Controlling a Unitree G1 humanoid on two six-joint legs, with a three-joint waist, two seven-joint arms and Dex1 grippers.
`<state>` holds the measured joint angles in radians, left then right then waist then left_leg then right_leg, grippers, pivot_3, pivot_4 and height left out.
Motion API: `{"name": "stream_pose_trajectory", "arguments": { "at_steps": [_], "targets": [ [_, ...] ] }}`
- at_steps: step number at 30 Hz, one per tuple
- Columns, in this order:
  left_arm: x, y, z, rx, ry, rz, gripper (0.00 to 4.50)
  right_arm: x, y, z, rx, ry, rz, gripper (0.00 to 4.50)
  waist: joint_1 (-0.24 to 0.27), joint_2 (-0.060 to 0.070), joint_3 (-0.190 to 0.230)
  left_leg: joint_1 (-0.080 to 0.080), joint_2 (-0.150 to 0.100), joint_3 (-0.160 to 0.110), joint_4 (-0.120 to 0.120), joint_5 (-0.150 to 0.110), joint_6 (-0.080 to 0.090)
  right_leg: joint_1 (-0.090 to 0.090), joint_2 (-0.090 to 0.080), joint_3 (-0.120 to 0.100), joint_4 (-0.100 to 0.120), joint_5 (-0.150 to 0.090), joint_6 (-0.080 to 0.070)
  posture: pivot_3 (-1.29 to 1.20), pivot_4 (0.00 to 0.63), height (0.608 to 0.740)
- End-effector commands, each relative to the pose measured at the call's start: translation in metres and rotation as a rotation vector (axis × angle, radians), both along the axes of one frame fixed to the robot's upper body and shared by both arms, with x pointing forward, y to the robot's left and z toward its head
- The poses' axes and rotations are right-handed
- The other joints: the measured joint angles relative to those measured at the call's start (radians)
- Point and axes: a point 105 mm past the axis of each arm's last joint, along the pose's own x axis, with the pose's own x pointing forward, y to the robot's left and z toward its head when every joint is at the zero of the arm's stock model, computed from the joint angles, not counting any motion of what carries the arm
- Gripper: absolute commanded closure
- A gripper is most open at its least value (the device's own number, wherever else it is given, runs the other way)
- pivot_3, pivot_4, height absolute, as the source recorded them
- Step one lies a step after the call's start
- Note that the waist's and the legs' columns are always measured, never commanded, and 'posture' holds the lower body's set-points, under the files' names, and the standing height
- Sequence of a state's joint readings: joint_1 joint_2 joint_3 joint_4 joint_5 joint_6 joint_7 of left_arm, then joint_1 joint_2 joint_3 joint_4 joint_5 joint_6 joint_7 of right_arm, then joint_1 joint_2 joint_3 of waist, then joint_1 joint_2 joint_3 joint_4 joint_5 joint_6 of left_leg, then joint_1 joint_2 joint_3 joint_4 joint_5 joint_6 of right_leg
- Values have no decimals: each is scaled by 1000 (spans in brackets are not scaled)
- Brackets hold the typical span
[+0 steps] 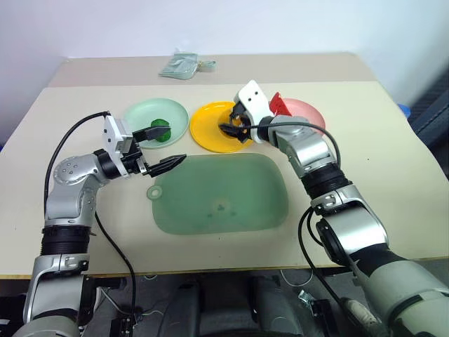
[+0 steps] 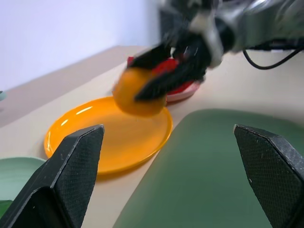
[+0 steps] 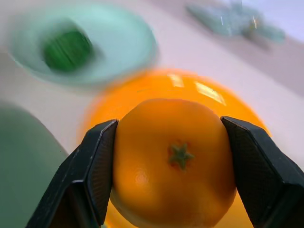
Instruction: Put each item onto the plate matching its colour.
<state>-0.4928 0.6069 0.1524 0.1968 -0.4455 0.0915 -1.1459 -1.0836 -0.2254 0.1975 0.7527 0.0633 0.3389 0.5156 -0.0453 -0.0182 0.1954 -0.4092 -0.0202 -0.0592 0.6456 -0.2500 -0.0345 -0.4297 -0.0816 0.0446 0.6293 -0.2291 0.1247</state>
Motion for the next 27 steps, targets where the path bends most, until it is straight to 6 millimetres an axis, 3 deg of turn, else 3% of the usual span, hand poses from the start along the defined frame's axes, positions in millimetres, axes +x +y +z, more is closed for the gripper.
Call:
{"name": "stream_pose_trajectory", "arguments": {
  "at_steps": [1, 3, 8, 11, 14, 17, 20, 22, 27],
  "targets": [
    [-9, 5, 12, -1, -50, 23, 0, 6, 8, 34, 73, -110, 5, 69, -3, 0, 0, 0, 0, 0, 0, 0, 0, 0, 0, 0, 0, 0, 0, 0, 150, 740],
    [-13, 5, 12, -5, -48, 30, 0, 8, 7, 38, 78, -127, 4, 69, -6, 1, 0, 0, 0, 0, 0, 0, 0, -1, 0, 0, 1, 0, 0, 0, 150, 740],
    [-18, 15, 16, -23, -50, 63, 0, 4, -5, 72, 176, -217, 31, 69, -6, 1, 0, 0, 0, 0, 0, 0, 0, -1, 0, 0, 1, 0, 0, 0, 150, 740],
    [-19, 17, 19, -51, -49, 70, 0, -12, -19, 83, 199, -270, 91, 69, 4, 1, 0, 0, 0, 0, 0, 0, 0, -1, 0, 0, 1, 0, 0, 0, 150, 740],
    [-25, 16, 14, -46, -22, 36, 0, -45, -28, 89, 256, -288, 216, 69, 6, 0, 0, 0, 0, -1, 1, 0, 0, 1, 0, 0, 0, 0, 0, 0, 150, 740],
    [-29, 17, 10, -47, -5, 25, 0, -74, -42, 84, 177, -371, 272, 69, 4, 0, 0, 0, 0, -1, 1, 0, 0, 1, 0, 0, 0, 0, 0, 0, 150, 740],
    [-31, 16, 7, -57, 19, 12, 0, -119, -60, 61, 150, -278, 438, 69, 7, 0, 0, 0, 0, -1, 1, 0, 0, 1, 0, -1, 0, 0, 0, 0, 150, 740],
    [-33, 8, 5, -70, 40, -13, 0, -130, -75, 49, 101, -231, 437, 69, 7, 0, 0, 1, 0, 0, 1, 0, 0, 2, 0, 0, -1, 0, 0, 0, 150, 740],
    [-31, 8, -6, -77, 87, -67, 0, -158, -83, 26, 42, -128, 466, 69, 3, 0, 0, 2, 1, 0, 2, 0, 0, 3, 0, 0, 0, 0, 0, 0, 150, 740]
  ]
}}
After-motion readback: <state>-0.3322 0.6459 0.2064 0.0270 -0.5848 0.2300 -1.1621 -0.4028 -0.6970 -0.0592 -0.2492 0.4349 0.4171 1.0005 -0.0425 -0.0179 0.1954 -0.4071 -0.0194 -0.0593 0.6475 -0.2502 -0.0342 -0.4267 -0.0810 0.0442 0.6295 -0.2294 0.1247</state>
